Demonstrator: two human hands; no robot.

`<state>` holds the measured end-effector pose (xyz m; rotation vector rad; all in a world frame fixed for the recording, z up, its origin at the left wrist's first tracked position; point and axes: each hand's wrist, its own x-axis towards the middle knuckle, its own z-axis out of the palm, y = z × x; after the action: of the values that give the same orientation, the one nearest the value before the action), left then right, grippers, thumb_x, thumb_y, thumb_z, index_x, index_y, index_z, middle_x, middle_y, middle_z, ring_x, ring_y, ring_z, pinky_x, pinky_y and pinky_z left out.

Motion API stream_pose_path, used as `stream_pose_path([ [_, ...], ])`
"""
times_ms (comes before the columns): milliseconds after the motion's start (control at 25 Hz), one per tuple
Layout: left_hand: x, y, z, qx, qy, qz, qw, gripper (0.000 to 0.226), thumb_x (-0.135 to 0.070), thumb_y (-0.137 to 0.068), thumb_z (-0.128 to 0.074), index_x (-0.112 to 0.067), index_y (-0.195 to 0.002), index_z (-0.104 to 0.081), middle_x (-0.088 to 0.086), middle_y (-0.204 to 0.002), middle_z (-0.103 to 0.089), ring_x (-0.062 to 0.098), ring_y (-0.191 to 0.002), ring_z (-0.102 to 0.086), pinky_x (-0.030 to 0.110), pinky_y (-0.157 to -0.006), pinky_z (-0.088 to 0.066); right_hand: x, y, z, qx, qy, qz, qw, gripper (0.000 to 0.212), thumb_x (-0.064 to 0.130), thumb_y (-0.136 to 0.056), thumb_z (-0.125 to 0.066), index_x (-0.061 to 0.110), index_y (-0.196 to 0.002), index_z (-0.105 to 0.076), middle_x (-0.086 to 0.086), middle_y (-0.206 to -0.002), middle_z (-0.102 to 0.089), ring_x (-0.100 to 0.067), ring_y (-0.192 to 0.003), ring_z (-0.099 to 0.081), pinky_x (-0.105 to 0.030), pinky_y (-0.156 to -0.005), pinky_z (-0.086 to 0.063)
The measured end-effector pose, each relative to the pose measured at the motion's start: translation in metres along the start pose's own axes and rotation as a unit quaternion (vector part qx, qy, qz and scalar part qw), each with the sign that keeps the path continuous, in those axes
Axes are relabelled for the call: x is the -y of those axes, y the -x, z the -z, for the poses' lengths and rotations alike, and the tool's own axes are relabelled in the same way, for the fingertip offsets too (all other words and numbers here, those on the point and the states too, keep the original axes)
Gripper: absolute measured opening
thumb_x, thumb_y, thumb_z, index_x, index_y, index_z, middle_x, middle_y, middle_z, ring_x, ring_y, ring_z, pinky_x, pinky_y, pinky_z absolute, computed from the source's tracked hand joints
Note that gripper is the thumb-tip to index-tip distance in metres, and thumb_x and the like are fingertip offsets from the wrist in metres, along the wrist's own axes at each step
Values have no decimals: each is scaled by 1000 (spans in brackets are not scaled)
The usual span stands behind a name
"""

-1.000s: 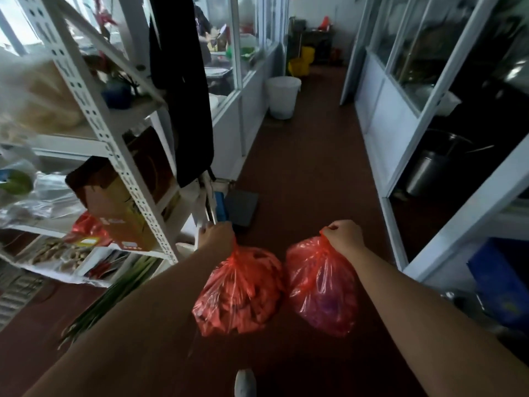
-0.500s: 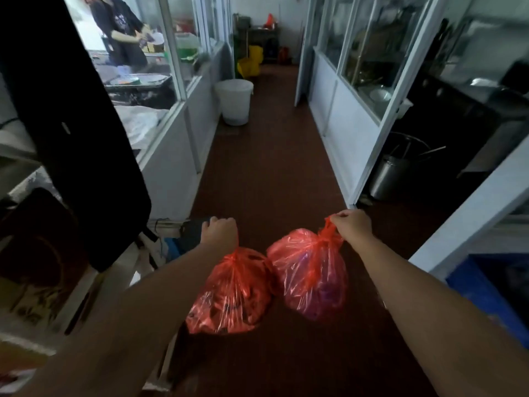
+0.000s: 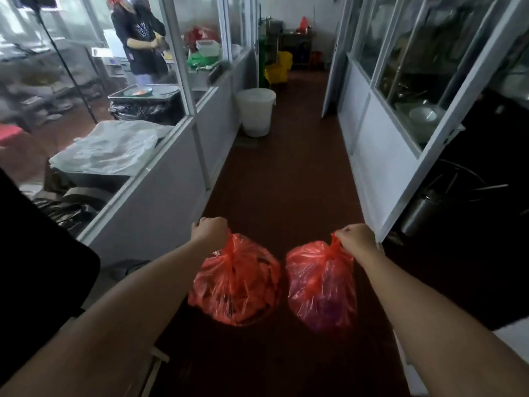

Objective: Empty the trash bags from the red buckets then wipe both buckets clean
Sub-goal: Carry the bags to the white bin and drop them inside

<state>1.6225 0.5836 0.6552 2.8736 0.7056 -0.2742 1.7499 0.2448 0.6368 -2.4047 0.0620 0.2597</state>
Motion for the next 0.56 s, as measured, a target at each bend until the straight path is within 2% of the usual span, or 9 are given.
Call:
stream_pose_path([
  [120,-28,-62,20,27,52,29,998,11,-26,-93,-55,-25,-84,-61,2,-95,-66,28,-103,-59,48,-99,-42,18,-79,11,10,1,10,1000,17,29,-86,-70,15,-76,-76,6,-67,-64,-13,-67,-58,-25,-67,-40],
  [280,-61,-149,35,37,87,41,995,17,-28,-94,-55,-22,-98,-71,3,-103,-69,29,-108,-61,51,-104,-41,39,-179,22,14,3,17,1000,19,30,-88,-69,18,-76,-75,8,-68,-64,-5,-63,-54,-22,-55,-37],
  [400,-85,-226,38,63,88,47,993,24,-28,-96,-53,-16,-106,-71,8,-111,-69,32,-114,-60,54,-108,-38,47,-256,24,-5,-14,0,1000,21,30,-86,-71,17,-70,-74,1,-70,-68,-15,-71,-64,-27,-64,-44],
  [560,-111,-346,39,95,112,52,988,23,-24,-95,-52,-10,-101,-68,12,-109,-69,33,-109,-62,53,-107,-41,77,-366,16,-28,-41,-24,999,23,30,-83,-76,14,-66,-74,-5,-68,-71,-23,-71,-68,-32,-69,-55],
])
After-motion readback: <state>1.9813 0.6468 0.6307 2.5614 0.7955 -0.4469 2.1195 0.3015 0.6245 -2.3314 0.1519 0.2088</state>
